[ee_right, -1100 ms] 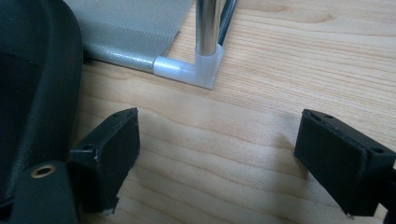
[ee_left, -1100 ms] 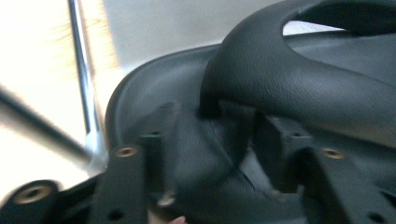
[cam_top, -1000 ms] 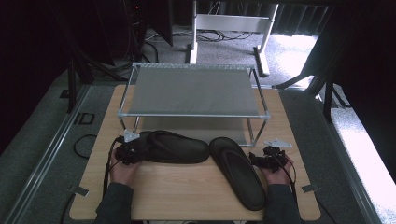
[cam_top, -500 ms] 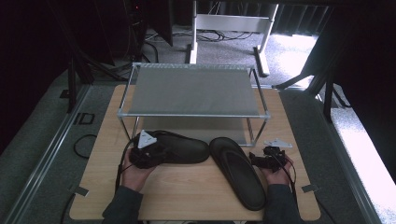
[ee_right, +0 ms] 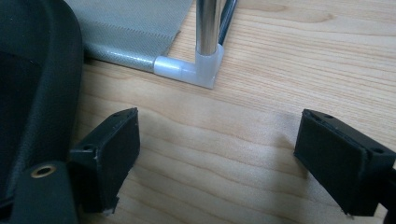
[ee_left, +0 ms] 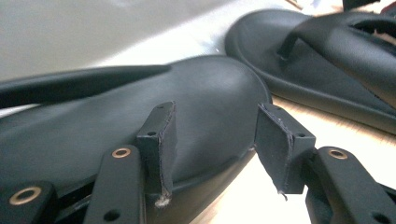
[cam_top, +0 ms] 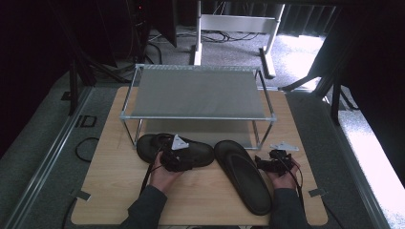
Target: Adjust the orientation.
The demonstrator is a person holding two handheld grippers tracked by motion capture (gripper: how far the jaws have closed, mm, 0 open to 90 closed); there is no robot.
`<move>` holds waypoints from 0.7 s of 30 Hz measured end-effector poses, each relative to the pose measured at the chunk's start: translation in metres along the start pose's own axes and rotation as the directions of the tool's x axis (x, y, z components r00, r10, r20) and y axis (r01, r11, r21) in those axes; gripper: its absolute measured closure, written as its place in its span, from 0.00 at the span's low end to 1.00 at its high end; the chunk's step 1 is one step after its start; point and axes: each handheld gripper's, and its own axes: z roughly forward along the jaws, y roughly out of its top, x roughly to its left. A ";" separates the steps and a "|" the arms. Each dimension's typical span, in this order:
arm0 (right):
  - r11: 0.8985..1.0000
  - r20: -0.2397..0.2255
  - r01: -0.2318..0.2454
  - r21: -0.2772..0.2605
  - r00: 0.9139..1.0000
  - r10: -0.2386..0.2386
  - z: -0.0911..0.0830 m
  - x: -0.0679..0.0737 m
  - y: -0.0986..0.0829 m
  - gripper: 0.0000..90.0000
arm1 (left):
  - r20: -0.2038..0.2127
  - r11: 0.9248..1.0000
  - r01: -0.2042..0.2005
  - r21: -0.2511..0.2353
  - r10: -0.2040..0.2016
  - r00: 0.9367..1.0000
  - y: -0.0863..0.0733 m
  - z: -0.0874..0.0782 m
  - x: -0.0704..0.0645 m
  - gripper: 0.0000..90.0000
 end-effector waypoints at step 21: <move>1.000 -0.001 0.001 0.000 1.000 -0.001 0.000 0.000 0.000 0.15 | -0.041 0.999 -0.006 0.032 0.007 0.999 -0.045 -0.040 -0.001 0.61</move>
